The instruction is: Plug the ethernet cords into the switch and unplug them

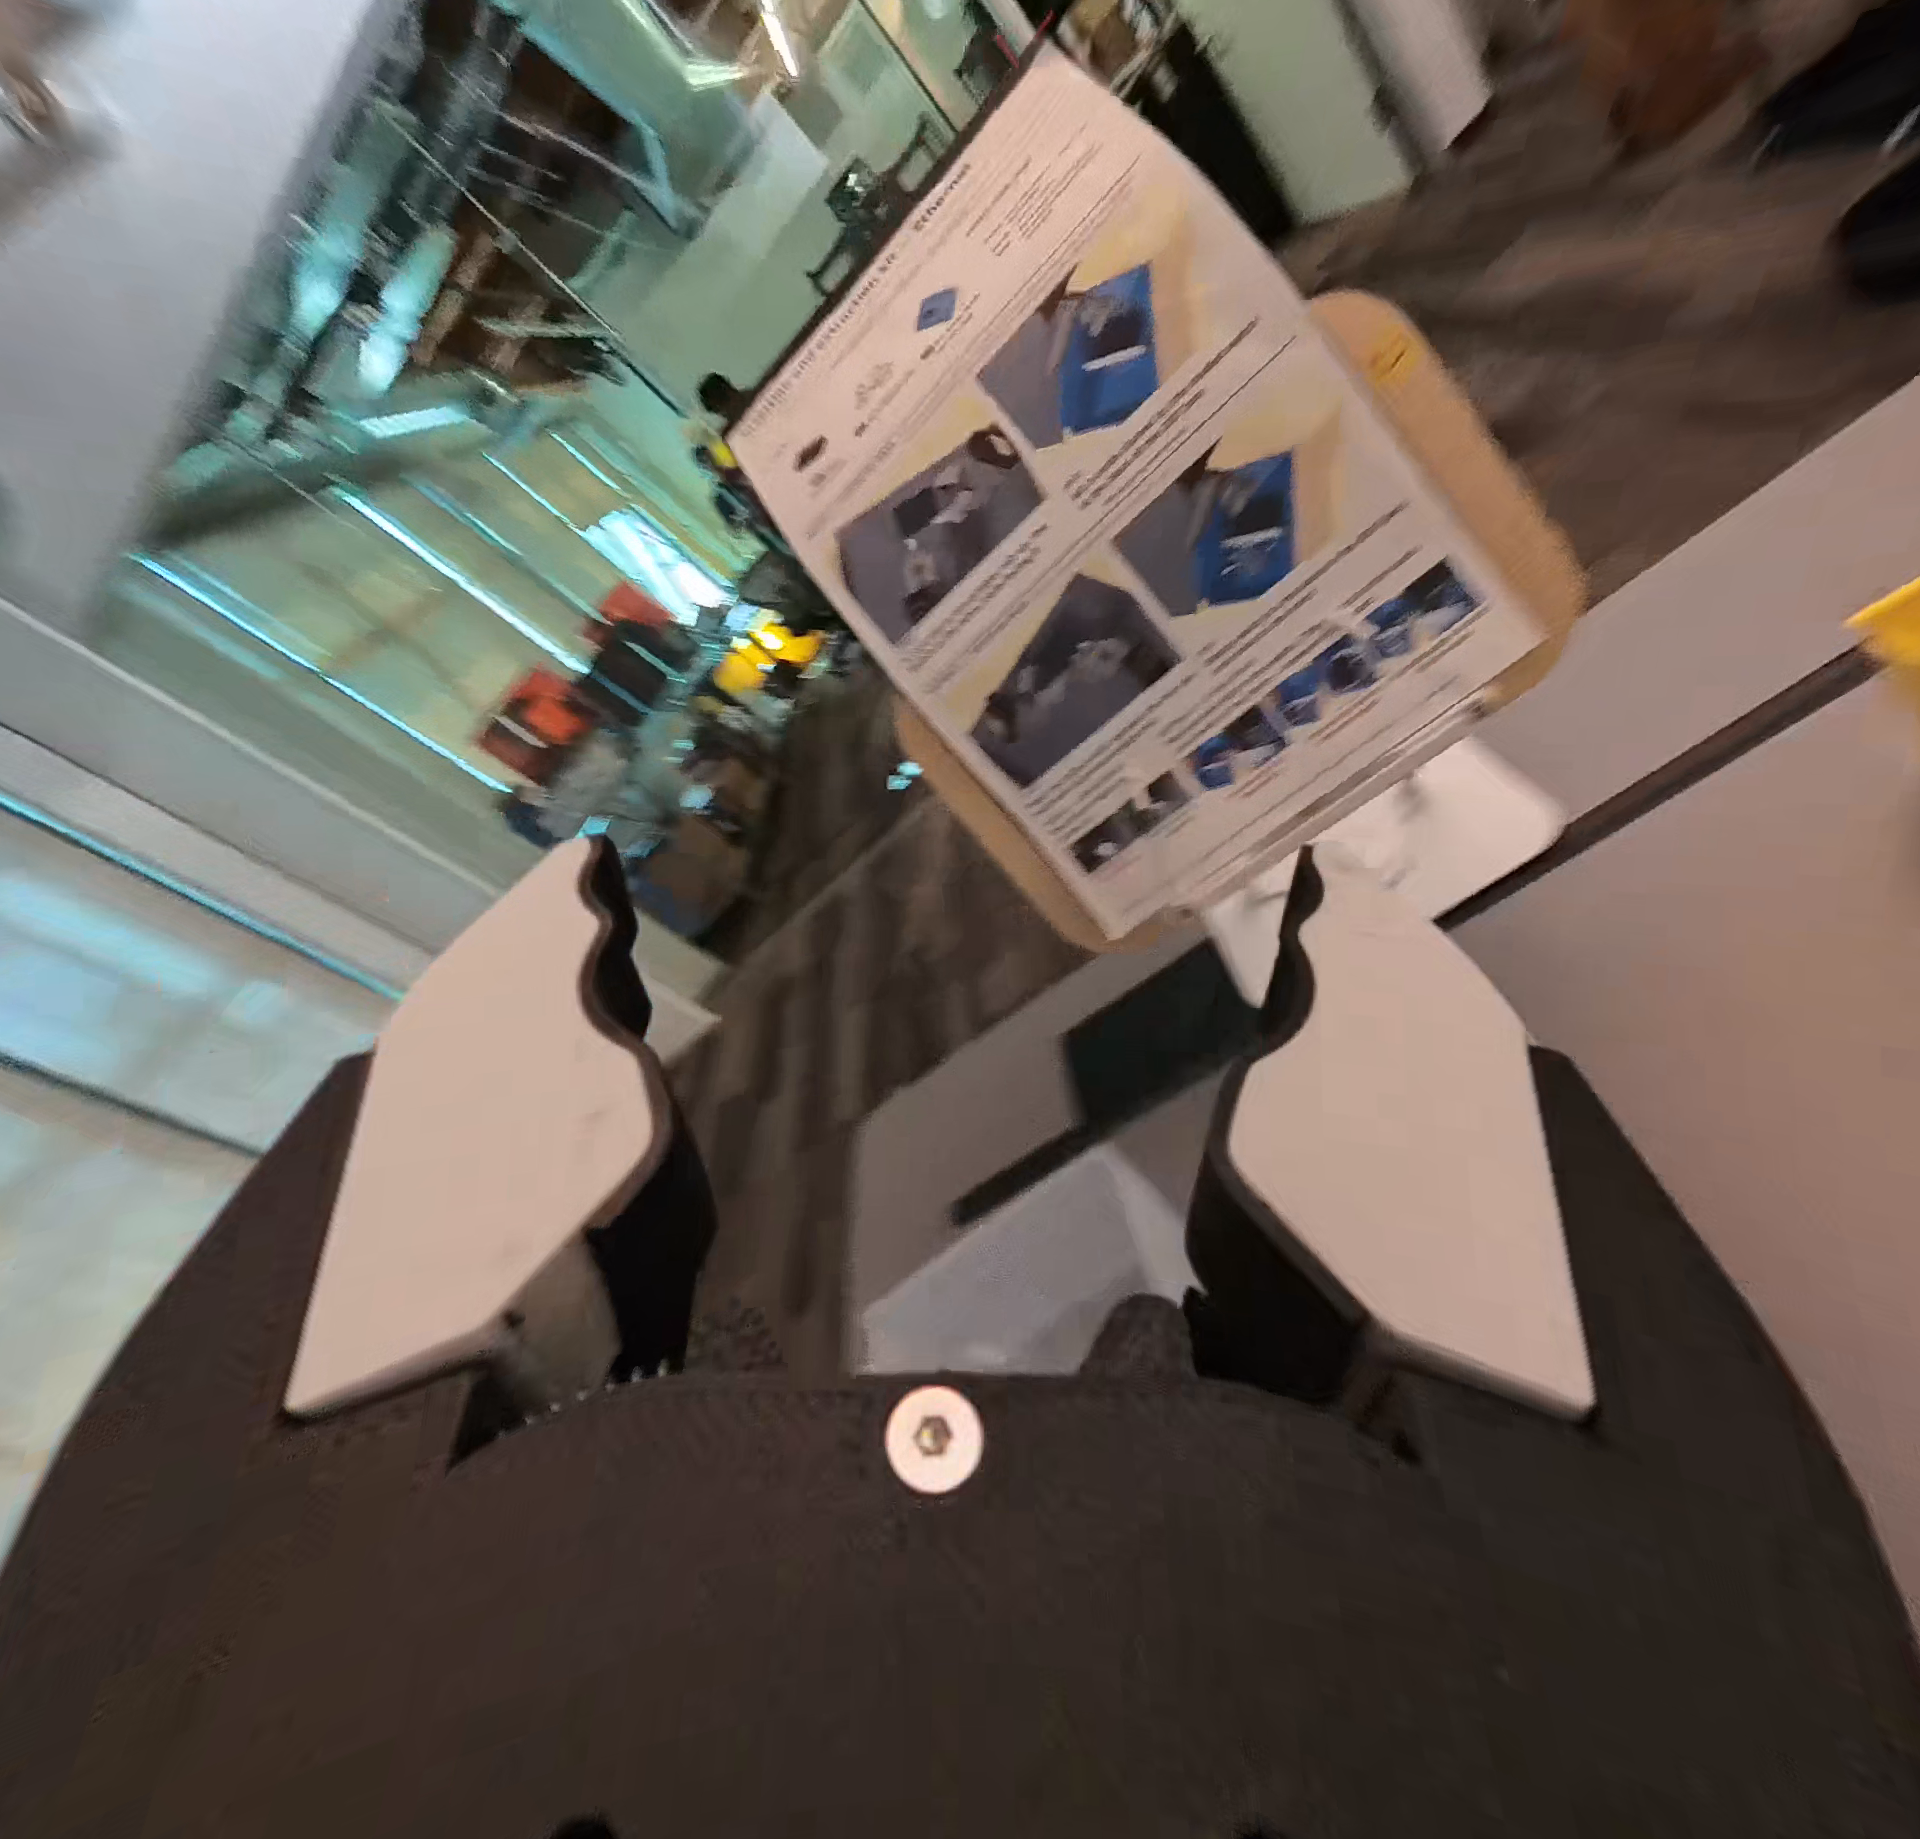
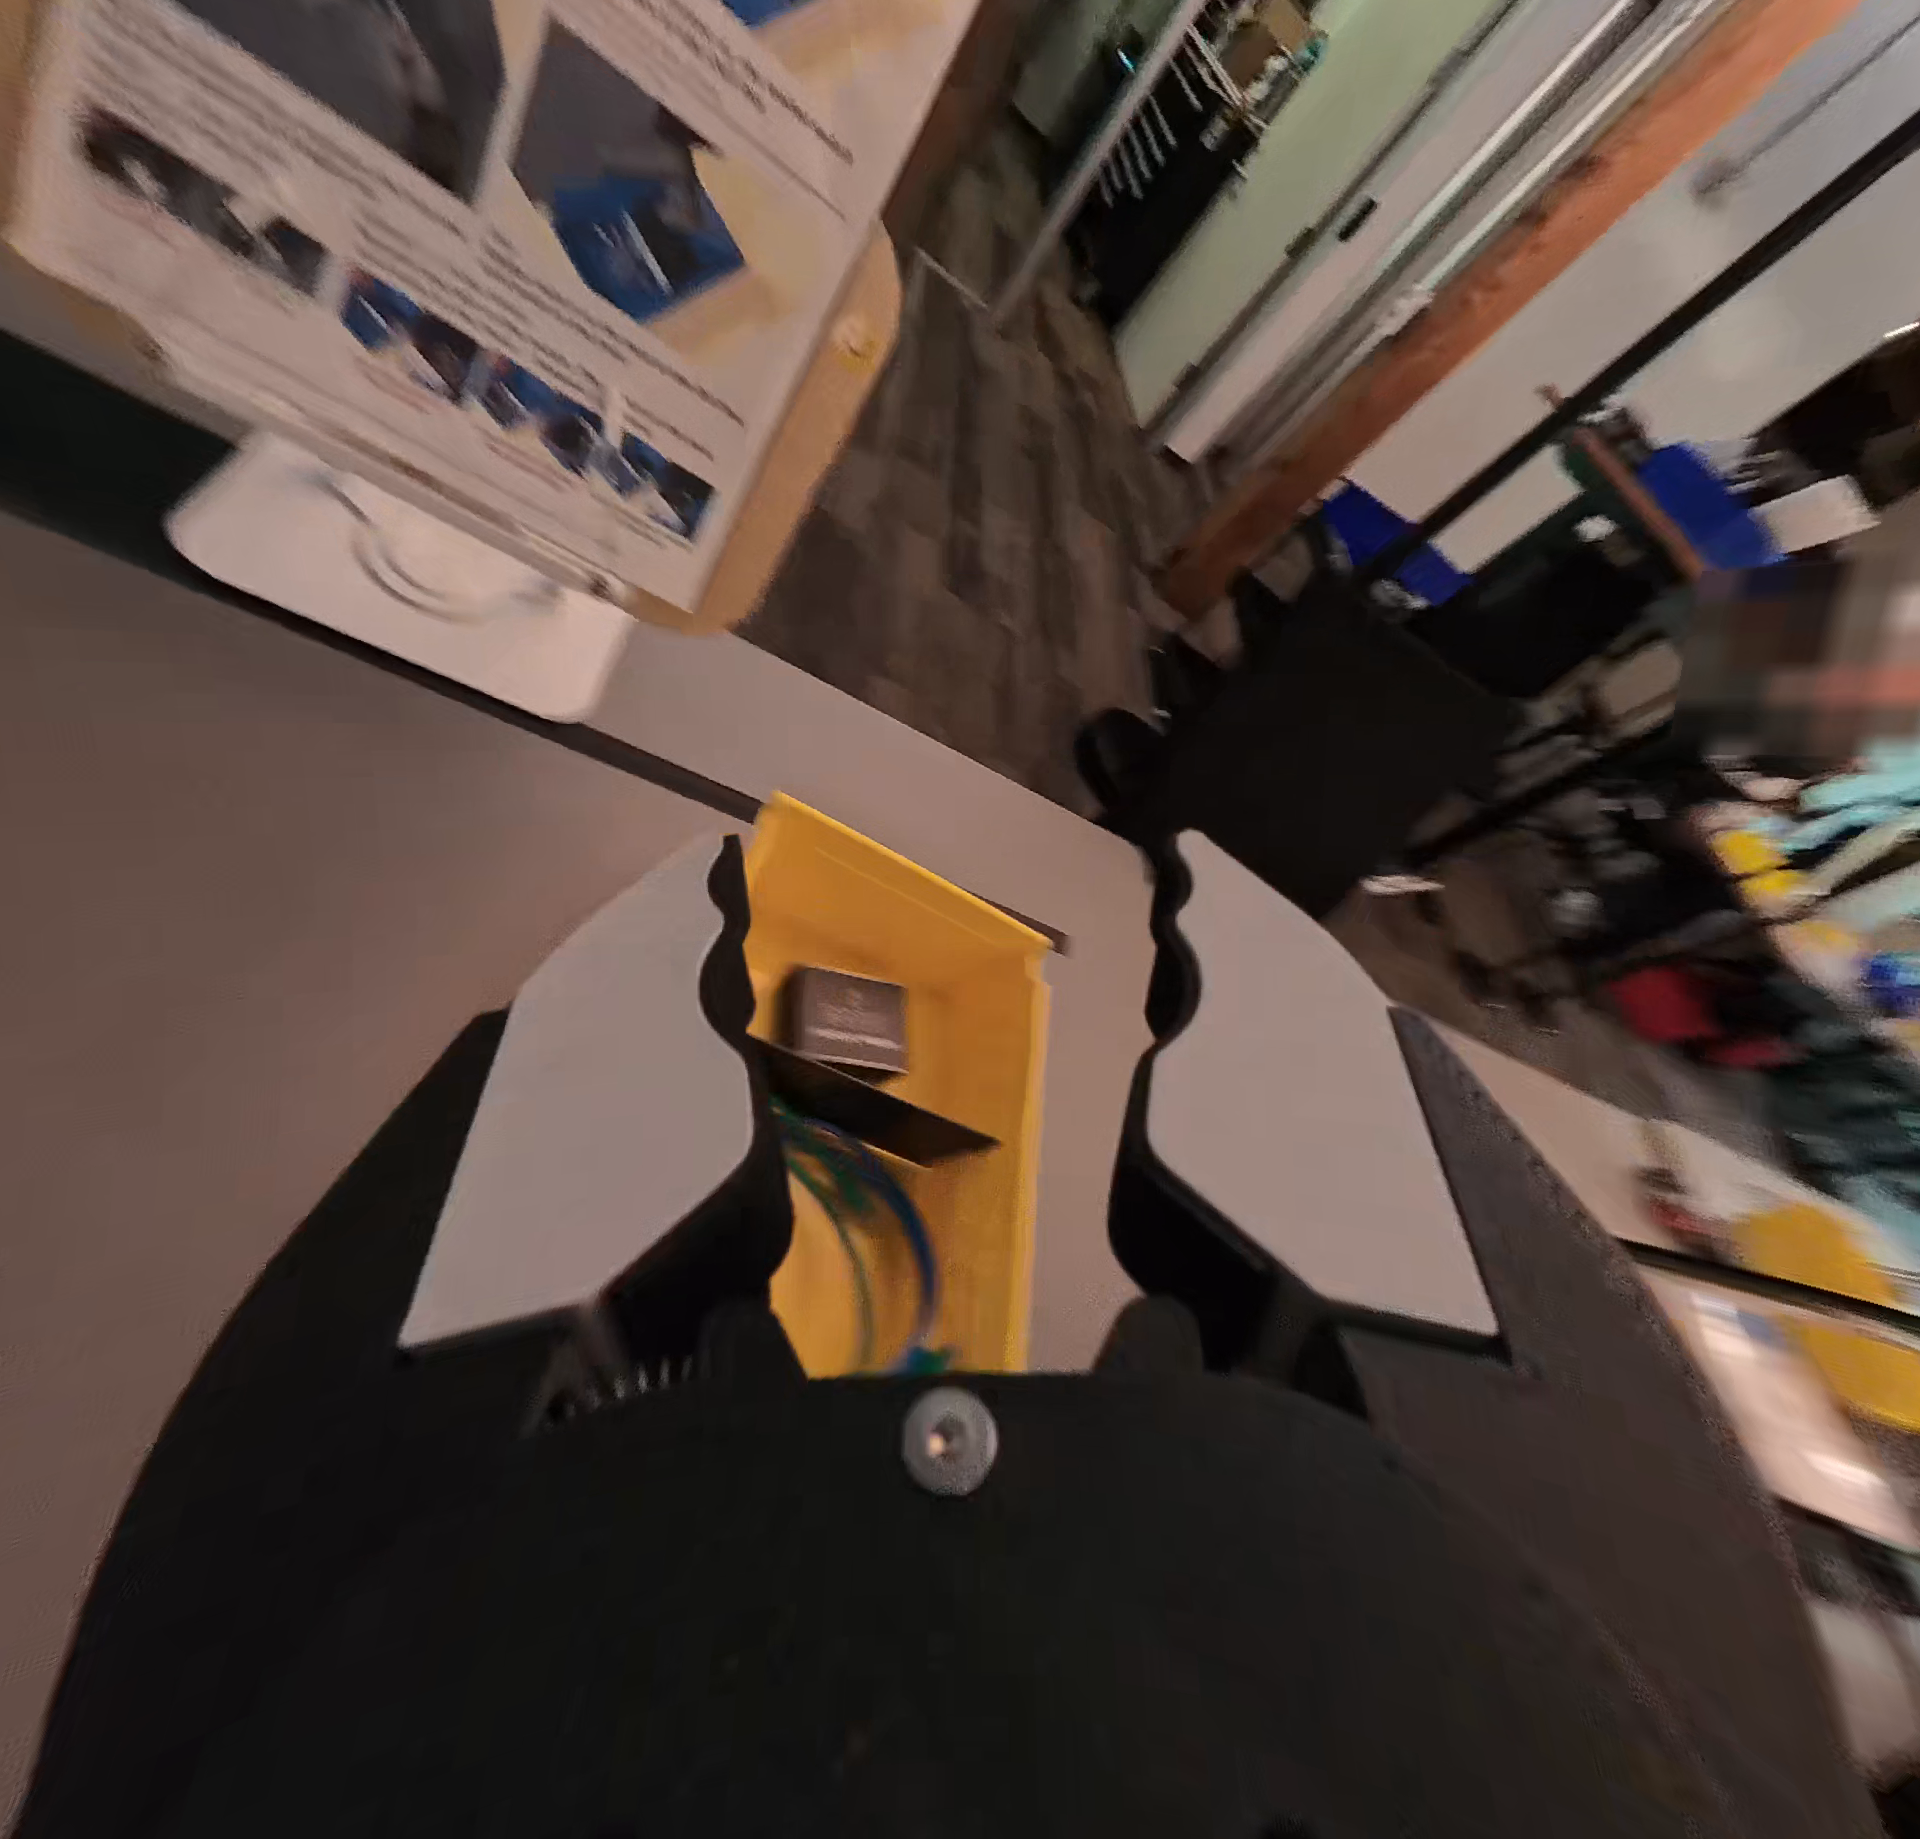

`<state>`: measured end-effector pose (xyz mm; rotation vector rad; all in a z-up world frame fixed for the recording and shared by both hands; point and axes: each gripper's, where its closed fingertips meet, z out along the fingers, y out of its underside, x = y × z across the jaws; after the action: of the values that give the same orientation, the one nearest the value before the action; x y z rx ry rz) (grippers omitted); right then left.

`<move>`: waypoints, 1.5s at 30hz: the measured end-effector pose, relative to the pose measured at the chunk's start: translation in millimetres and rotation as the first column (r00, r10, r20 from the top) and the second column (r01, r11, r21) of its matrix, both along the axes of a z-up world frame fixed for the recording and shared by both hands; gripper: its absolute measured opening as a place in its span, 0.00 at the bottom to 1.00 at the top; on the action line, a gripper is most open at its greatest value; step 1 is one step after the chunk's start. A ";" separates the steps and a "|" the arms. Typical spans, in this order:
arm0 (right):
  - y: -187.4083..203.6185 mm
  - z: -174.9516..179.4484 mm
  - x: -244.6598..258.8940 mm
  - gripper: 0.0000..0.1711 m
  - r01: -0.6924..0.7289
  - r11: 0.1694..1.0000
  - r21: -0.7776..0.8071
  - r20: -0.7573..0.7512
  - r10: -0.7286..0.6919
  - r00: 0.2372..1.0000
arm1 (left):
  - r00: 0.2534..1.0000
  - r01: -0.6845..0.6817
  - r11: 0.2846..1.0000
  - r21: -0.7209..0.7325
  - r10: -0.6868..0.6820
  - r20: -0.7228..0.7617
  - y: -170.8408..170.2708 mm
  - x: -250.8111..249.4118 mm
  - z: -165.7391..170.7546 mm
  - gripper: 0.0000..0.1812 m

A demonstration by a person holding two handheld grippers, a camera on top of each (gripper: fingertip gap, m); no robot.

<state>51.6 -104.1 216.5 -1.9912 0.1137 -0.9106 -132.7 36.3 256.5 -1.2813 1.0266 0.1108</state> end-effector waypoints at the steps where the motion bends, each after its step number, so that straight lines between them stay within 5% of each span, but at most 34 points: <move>1: 4.3 -5.9 -1.3 0.44 -0.035 0.996 0.077 -0.084 0.041 0.996 | 0.997 0.030 0.997 -0.071 -0.025 0.076 2.3 -0.3 -3.2 0.64; 4: 16.7 -19.2 -1.9 0.45 -0.080 0.936 0.343 -0.328 0.199 0.924 | 0.923 0.208 0.929 -0.307 -0.082 0.377 7.2 2.2 -11.0 0.65; 9: 28.0 -29.5 9.2 0.46 -0.074 0.798 0.599 -0.420 0.390 0.819 | 0.591 0.521 0.773 -0.362 -0.022 0.806 30.4 -16.2 -0.4 0.62; 11: 29.2 -39.1 16.2 0.46 -0.132 0.810 0.572 -0.365 0.395 0.843 | 0.637 0.502 0.782 -0.370 -0.045 0.770 45.8 -22.7 -9.5 0.63; 14: 15.1 -72.9 49.0 0.45 -0.187 0.898 0.399 -0.315 0.326 0.892 | 0.843 0.340 0.853 -0.395 -0.091 0.529 80.1 -54.4 -42.6 0.61; 18: -40.6 -173.3 131.2 0.44 -0.101 0.995 -0.018 -0.468 0.081 0.880 | 0.998 0.023 0.849 -0.528 0.008 0.057 127.3 -140.9 -143.6 0.60; 20: -75.2 -215.8 176.5 0.43 0.000 0.986 -0.169 -0.467 -0.080 0.880 | 0.994 -0.104 0.795 -0.597 0.072 -0.077 141.7 -182.9 -192.2 0.65; 23: -99.6 -267.9 196.5 0.43 0.028 0.970 -0.241 -0.620 -0.176 0.765 | 0.987 -0.164 0.730 -0.663 0.125 -0.106 150.4 -220.6 -236.6 0.65; 26: -105.1 -301.4 192.2 0.38 0.023 0.971 -0.238 -0.750 -0.199 0.631 | 0.985 -0.122 0.625 -0.771 0.170 -0.019 148.6 -237.7 -263.6 0.62; 33: -119.2 -338.1 185.4 0.20 0.005 0.941 -0.339 -0.790 -0.288 0.541 | 0.968 -0.030 0.438 -0.898 0.235 0.083 147.6 -254.0 -308.6 0.48; 36: -113.2 -337.7 173.8 0.08 -0.053 0.953 -0.297 -0.858 -0.242 0.454 | 0.968 -0.063 0.447 -0.892 0.244 0.054 149.5 -261.1 -311.3 0.40; 43: -112.8 -337.5 172.5 0.09 -0.064 0.958 -0.280 -0.872 -0.226 0.435 | 0.937 -0.274 0.492 -0.826 0.331 -0.114 161.3 -304.8 -303.4 0.48; 45: -112.7 -337.9 173.1 0.08 -0.061 0.954 -0.293 -0.862 -0.236 0.449 | 0.923 -0.331 0.452 -0.828 0.338 -0.185 158.4 -314.6 -316.5 0.47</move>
<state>224.6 -216.9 -121.4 -2.5743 0.7362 0.2254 -447.3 194.6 -60.0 -2.4126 0.7960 -0.1283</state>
